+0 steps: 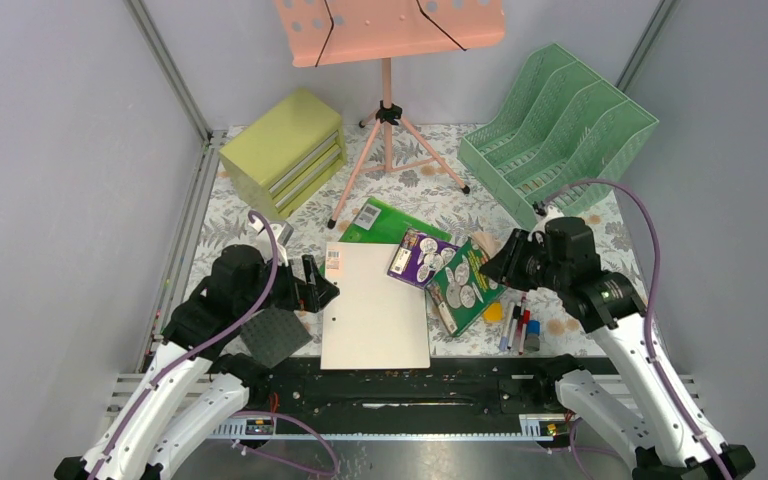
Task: Organize the desk
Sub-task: Place the notebook in the storage box.
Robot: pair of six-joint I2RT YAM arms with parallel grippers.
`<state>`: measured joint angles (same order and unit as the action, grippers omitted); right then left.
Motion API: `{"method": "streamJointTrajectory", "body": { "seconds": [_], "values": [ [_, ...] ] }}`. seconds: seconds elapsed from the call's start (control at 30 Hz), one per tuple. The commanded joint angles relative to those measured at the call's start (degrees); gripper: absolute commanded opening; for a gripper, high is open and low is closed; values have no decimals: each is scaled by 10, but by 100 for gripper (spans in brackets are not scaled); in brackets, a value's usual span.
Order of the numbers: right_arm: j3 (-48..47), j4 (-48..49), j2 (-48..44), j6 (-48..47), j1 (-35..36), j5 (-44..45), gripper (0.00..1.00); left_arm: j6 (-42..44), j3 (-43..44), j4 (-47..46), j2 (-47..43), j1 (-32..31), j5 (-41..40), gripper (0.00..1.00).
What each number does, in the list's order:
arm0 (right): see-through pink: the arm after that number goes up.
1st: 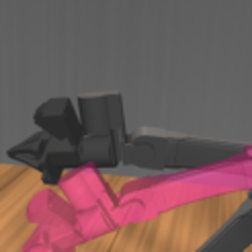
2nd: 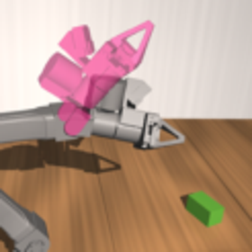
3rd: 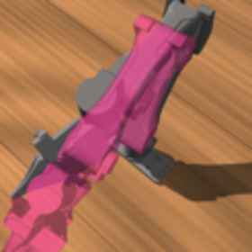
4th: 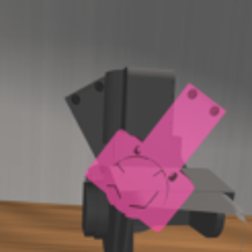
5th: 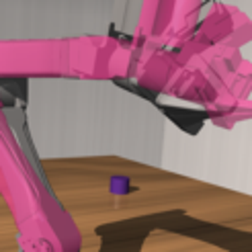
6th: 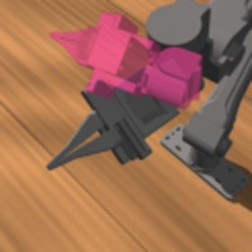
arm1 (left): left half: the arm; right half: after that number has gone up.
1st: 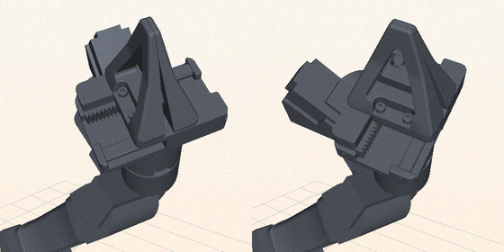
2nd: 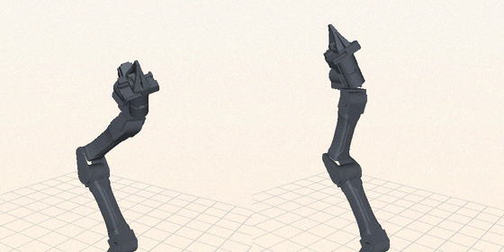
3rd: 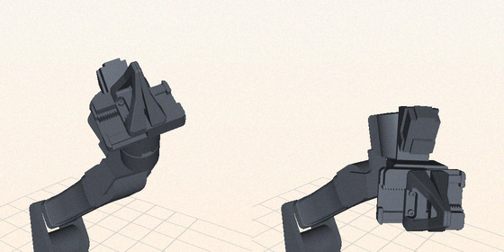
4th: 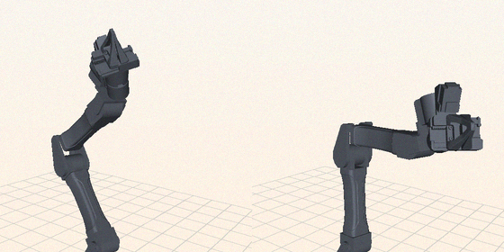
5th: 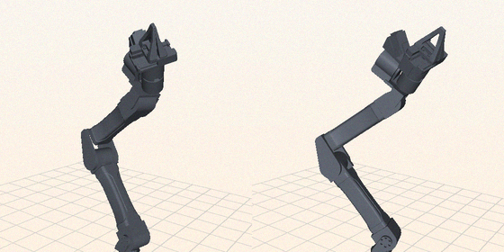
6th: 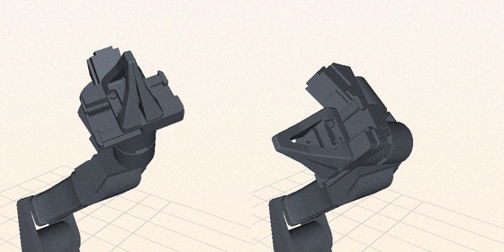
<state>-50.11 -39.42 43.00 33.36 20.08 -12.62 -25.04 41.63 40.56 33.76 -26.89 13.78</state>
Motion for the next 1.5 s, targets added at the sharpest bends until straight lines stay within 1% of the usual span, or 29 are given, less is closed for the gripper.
{"method": "streamJointTrajectory", "body": {
  "seconds": [0.0, 0.1, 0.23, 0.5, 0.67, 0.87, 1.0, 1.1, 1.23, 1.47],
  "values": [
    [-49, 57, 8, 26, 0, 9, 0, 9, 3, -31, -1, 3, 12, 99],
    [-72, 39, 14, 35, 0, 67, 0, 9, 3, -32, 1, 3, 13, 99],
    [-106, 22, 18, 24, 0, 156, 0, 9, 2, -32, 10, 3, 16, 99],
    [-239, -62, 75, -18, -1, 334, 0, 4, 6, -23, 26, 3, -8, 99],
    [-310, -94, 116, 5, -2, 441, 0, 2, 4, -22, 22, 3, -13, 99],
    [-404, -105, 173, -1, -14, 522, 0, 1, 3, -22, 21, 3, -15, 99],
    [-470, -115, 222, -14, -37, 537, 0, 0, 5, -21, 24, 3, -15, 99],
    [-506, -120, 253, -6, -61, 540, 0, 1, 4, -23, 26, 3, -3, 99],
    [-536, -126, 287, 10, -99, 513, 0, 1, 5, -23, 31, 3, 0, 99],
    [-574, -126, 332, 15, -140, 473, 0, 1, 4, -23, 32, 3, 0, 99]
  ]
}}
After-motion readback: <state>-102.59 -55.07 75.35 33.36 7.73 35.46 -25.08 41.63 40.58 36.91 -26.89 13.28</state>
